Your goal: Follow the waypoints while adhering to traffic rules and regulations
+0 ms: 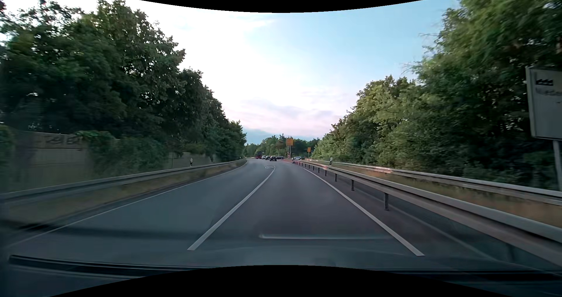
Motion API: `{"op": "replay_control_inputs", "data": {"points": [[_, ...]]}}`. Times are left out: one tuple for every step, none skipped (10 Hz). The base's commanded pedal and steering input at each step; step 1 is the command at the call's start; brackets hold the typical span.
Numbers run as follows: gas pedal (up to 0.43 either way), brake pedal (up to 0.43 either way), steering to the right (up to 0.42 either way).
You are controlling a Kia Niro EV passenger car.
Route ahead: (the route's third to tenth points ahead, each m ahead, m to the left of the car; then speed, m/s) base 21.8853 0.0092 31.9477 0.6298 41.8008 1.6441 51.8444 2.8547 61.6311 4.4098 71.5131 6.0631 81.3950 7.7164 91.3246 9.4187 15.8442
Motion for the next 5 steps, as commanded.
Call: {"op": "replay_control_inputs", "data": {"points": [[0.087,0.000,-0.013],[0.087,0.000,-0.013],[0.087,0.000,-0.013],[0.087,0.000,-0.013],[0.087,0.000,-0.013]]}}
